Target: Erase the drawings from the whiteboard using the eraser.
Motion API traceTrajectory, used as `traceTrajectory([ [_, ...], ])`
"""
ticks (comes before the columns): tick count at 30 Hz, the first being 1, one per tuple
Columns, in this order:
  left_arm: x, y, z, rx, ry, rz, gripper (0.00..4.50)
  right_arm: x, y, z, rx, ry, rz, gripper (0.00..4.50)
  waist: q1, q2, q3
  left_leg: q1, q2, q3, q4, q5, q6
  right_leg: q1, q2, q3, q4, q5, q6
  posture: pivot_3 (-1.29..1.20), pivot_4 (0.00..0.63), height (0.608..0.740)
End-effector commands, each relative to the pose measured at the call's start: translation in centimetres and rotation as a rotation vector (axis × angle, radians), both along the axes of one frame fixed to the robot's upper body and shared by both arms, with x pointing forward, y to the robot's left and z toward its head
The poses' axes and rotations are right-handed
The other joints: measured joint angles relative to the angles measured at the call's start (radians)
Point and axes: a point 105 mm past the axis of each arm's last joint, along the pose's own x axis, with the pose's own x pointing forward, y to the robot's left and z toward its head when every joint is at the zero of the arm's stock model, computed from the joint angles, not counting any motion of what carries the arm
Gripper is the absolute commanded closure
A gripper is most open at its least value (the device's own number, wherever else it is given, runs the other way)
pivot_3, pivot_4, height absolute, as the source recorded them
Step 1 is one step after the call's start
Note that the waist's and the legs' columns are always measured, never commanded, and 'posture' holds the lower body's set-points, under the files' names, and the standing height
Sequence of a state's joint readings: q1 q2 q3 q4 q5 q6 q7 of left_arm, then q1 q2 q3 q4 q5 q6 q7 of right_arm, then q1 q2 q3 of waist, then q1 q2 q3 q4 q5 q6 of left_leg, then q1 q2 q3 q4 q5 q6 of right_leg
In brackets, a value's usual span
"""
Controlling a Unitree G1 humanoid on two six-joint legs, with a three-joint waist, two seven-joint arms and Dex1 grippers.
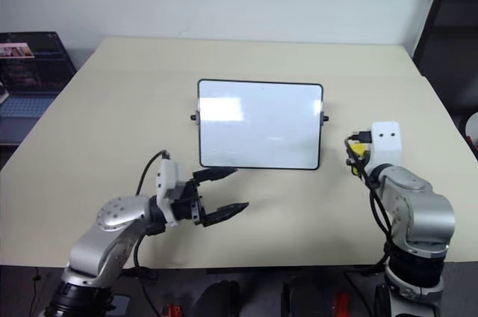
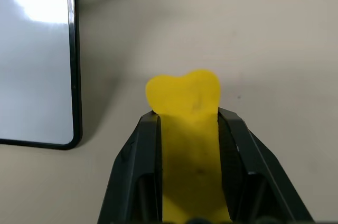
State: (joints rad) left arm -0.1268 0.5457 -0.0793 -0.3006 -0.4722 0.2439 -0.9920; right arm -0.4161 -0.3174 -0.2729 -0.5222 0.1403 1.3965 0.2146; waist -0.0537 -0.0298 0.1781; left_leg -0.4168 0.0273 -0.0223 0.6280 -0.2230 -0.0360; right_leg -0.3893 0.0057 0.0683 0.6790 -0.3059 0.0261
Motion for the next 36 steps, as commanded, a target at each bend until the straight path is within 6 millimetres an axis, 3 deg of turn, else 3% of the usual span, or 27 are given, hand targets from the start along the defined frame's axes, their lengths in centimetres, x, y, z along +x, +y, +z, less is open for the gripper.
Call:
traceTrajectory([
  [1, 0.0, -0.7, 0.8, 0.001, -0.06, -0.051, 0.0, -0.1, -0.1, -0.5, 0.008, 0.025, 0.002, 3.41, 0.001, 0.0, 0.0, 0.0, 0.0, 0.0, 0.0, 0.0, 0.0, 0.0, 0.0, 0.0, 0.0, 0.0, 0.0, 0.0, 0.15, 0.74],
  [25, 0.6, -1.7, 0.5, 0.039, -0.106, -0.141, 0.0, -0.5, 0.8, -3.4, 0.036, 0.147, 0.015, 3.41, 0.0, 0.0, 0.0, 0.0, 0.0, 0.0, 0.001, 0.0, 0.0, 0.0, 0.001, 0.0, 0.001, 0.0, 0.0, 0.0, 0.15, 0.74],
  [30, 0.6, -1.6, 0.4, 0.037, -0.106, -0.14, 0.0, -0.4, 0.8, -3.4, 0.04, 0.149, 0.02, 1.93, 0.0, 0.0, 0.0, 0.0, 0.0, 0.0, 0.001, 0.0, 0.0, 0.0, 0.001, 0.0, 0.001, 0.0, 0.0, 0.0, 0.15, 0.74],
  [35, 0.5, -1.5, 0.1, 0.039, -0.104, -0.136, 0.0, -0.3, 1.0, -3.3, 0.054, 0.144, 0.026, 0.15, 0.001, 0.0, 0.0, 0.0, 0.0, 0.0, 0.001, 0.0, 0.0, 0.0, 0.001, 0.0, 0.001, 0.0, 0.0, 0.0, 0.15, 0.74],
  [36, 0.5, -1.5, 0.1, 0.038, -0.104, -0.136, 0.0, -0.3, 0.9, -3.1, 0.053, 0.139, 0.024, 0.03, 0.001, 0.0, 0.0, 0.0, 0.0, 0.0, 0.001, 0.0, 0.0, 0.0, 0.001, 0.0, 0.001, 0.0, 0.0, 0.0, 0.15, 0.74],
])
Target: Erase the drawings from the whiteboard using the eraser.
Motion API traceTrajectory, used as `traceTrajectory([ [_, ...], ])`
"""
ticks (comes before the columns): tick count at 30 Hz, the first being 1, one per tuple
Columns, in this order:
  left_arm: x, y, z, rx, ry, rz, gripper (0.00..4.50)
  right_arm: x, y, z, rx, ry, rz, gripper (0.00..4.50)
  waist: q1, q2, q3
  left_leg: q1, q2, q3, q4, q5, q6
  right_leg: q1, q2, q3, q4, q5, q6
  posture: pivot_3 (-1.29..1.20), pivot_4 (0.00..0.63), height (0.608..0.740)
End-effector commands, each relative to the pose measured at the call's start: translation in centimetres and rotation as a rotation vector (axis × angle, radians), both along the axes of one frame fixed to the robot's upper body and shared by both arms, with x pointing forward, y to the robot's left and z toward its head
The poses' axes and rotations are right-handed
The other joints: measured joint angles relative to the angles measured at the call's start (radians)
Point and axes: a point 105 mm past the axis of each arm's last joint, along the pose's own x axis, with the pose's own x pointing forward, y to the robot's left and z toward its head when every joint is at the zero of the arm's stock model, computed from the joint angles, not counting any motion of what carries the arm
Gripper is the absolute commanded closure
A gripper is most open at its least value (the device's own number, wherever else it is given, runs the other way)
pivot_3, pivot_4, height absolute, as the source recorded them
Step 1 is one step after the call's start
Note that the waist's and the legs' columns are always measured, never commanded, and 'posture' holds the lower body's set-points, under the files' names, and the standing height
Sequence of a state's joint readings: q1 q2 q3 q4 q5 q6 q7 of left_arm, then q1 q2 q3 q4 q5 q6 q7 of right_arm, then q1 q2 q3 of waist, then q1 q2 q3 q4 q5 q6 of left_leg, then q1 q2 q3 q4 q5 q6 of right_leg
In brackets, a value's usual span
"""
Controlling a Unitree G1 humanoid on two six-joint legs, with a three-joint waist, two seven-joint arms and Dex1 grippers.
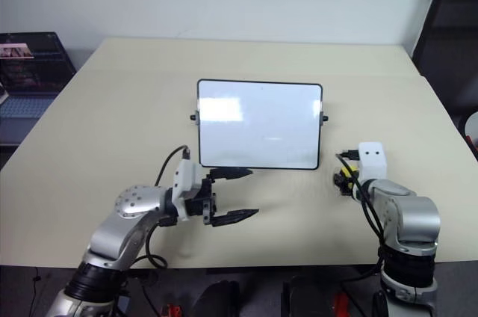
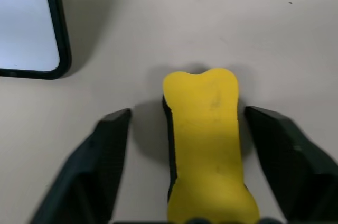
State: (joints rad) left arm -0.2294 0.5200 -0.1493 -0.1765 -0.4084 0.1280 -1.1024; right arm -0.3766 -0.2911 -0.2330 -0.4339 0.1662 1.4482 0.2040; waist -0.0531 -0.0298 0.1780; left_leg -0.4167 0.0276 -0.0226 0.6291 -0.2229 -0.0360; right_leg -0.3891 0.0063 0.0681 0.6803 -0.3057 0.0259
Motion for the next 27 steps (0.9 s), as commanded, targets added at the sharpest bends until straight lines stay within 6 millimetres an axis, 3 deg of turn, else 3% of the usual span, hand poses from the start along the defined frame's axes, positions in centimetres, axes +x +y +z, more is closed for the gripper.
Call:
traceTrajectory([
  [1, -0.1, 0.0, 0.3, -0.007, -0.029, -0.005, 0.0, 0.4, -0.1, 1.3, 0.005, -0.054, -0.008, 0.03, 0.0, 0.0, 0.0, 0.0, 0.0, 0.0, 0.0, 0.0, 0.0, 0.0, 0.0, 0.0, 0.0, 0.0, 0.0, 0.0, 0.15, 0.74],
  [8, 1.1, 1.1, 1.6, -0.055, -0.058, 0.131, 0.0, 0.4, -0.6, 4.6, 0.0, -0.148, -0.027, 0.03, 0.001, 0.0, 0.0, 0.0, 0.0, 0.0, 0.0, 0.0, 0.0, 0.0, 0.0, 0.0, 0.0, 0.0, 0.0, 0.0, 0.15, 0.74],
  [16, 3.6, 4.0, 4.4, -0.199, -0.132, 0.571, 0.0, 0.3, -1.4, 8.5, -0.073, -0.376, -0.063, 0.03, 0.003, 0.0, 0.0, 0.0, 0.0, 0.0, 0.0, 0.0, 0.0, 0.0, 0.0, 0.0, 0.0, 0.0, 0.0, 0.0, 0.15, 0.74],
  [19, 3.9, 5.3, 4.1, -0.227, -0.14, 0.738, 0.0, -0.2, -1.9, 8.5, -0.14, -0.449, -0.054, 0.03, 0.006, -0.001, -0.001, 0.0, 0.0, -0.001, 0.0, 0.0, 0.0, 0.0, -0.001, 0.0, 0.0, 0.0, 0.0, 0.0, 0.15, 0.74],
  [27, 1.8, 9.6, 0.4, -0.2, -0.15, 1.183, 0.0, -3.4, -5.8, 4.9, -0.198, -0.59, -0.201, 0.03, 0.011, -0.001, -0.002, 0.001, -0.001, 0.0, 0.001, 0.0, 0.0, 0.001, -0.005, 0.0, 0.001, 0.0, 0.0, 0.0, 0.15, 0.74],
])
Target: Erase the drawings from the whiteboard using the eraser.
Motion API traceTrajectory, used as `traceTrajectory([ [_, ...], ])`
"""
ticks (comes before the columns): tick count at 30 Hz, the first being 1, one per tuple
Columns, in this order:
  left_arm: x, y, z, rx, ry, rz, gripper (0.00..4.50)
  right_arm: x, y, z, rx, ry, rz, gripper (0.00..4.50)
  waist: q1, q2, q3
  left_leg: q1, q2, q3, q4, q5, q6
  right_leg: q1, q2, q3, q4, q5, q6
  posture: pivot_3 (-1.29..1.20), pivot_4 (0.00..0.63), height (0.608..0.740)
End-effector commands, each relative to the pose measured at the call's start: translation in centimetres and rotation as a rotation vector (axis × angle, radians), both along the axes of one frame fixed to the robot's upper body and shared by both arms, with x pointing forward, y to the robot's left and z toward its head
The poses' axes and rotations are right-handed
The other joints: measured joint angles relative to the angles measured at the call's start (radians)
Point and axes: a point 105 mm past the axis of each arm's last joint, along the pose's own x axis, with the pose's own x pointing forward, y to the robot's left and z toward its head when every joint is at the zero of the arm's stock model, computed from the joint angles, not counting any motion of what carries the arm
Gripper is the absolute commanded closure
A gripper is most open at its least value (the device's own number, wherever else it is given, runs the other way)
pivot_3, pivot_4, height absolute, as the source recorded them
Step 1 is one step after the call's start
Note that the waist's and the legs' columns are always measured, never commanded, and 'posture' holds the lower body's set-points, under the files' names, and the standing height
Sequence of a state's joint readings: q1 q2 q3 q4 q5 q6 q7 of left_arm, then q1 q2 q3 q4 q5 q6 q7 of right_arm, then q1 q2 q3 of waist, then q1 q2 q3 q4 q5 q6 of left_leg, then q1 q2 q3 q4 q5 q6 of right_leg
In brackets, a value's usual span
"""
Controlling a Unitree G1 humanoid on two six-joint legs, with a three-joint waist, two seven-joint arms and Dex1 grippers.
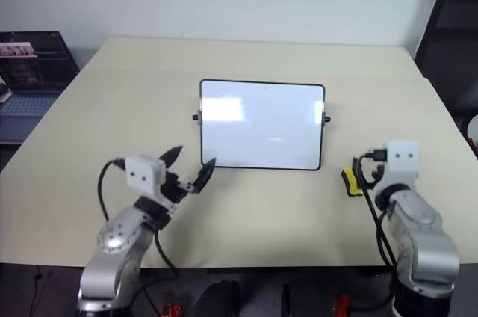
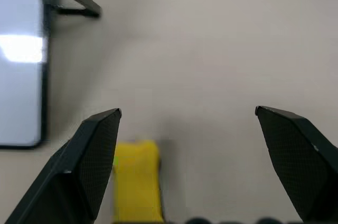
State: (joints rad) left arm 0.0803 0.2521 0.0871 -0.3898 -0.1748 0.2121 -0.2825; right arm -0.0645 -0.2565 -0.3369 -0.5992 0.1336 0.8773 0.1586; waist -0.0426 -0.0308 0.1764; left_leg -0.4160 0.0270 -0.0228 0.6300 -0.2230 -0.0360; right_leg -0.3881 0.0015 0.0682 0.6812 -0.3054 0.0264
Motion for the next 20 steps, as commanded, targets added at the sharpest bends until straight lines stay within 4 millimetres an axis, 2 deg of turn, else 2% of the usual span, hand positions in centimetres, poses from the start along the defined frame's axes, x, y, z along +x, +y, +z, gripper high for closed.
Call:
traceTrajectory([
  [1, -1.0, 1.3, 1.4, 0.047, -0.099, 0.148, 0.0, -1.1, -2.3, 1.6, -0.091, -0.161, -0.084, 0.03, 0.001, 0.0, 0.0, 0.001, 0.0, 0.0, 0.0, 0.0, 0.0, 0.001, 0.0, 0.0, 0.0, 0.0, 0.001, 0.0, 0.15, 0.74],
  [6, -2.8, 3.2, 0.4, 0.078, -0.101, 0.308, 0.0, -3.4, -4.9, -0.5, -0.086, -0.182, -0.218, 0.03, 0.001, 0.0, -0.001, 0.008, 0.001, 0.001, 0.0, 0.0, 0.0, 0.008, 0.004, 0.002, -0.001, -0.003, 0.005, 0.0, 0.15, 0.74],
  [11, -4.2, 4.1, -0.7, 0.104, -0.072, 0.388, 0.0, -3.9, -6.4, -2.3, -0.042, -0.159, -0.284, 0.03, 0.0, 0.0, -0.001, 0.014, 0.001, 0.004, 0.0, 0.0, 0.0, 0.012, 0.004, 0.004, -0.001, -0.003, 0.005, 0.0, 0.15, 0.74],
  [15, -3.7, 3.7, -0.6, 0.1, -0.072, 0.352, 0.0, -3.7, -6.8, -2.3, -0.044, -0.149, -0.276, 0.03, 0.003, 0.0, -0.001, 0.016, 0.002, 0.003, 0.0, 0.0, 0.0, 0.015, 0.004, 0.004, -0.001, -0.004, 0.004, 0.0, 0.15, 0.74],
  [20, -3.7, 3.8, -0.3, 0.101, -0.06, 0.335, 0.0, -4.5, -7.0, -2.2, -0.047, -0.129, -0.282, 0.03, 0.008, 0.0, -0.001, 0.016, 0.002, 0.004, 0.0, 0.0, 0.0, 0.015, 0.005, 0.004, -0.001, -0.004, 0.004, 0.0, 0.15, 0.74],
])
